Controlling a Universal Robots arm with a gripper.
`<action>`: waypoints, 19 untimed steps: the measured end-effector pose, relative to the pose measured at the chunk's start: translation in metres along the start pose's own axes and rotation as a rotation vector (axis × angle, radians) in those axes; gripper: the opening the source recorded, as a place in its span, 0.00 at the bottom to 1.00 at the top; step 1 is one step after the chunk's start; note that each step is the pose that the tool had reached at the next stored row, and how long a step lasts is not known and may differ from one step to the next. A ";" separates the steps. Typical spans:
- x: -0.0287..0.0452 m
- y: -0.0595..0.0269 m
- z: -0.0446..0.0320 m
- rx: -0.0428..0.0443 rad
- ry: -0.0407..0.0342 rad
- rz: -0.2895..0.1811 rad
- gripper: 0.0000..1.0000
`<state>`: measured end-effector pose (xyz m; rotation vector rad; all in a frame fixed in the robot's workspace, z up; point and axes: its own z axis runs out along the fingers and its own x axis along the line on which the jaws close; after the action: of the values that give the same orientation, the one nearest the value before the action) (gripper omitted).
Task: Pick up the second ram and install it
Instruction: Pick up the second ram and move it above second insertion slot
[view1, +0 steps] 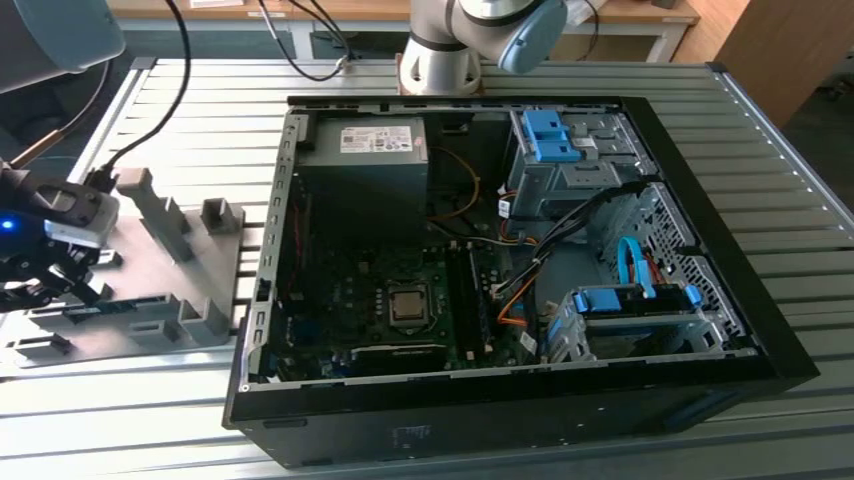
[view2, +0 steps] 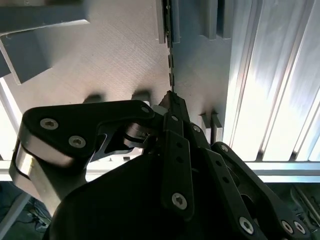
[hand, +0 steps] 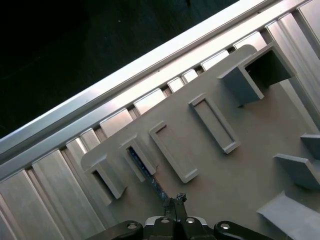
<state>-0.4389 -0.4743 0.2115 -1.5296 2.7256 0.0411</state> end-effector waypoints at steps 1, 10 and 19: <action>0.0000 0.0000 0.0000 -0.0002 0.0001 -0.007 0.10; 0.0000 0.0000 0.0000 -0.0019 0.0011 -0.068 0.10; 0.0000 0.0000 0.0000 -0.0034 0.0020 -0.129 0.10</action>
<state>-0.4389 -0.4743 0.2116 -1.7026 2.6231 0.0425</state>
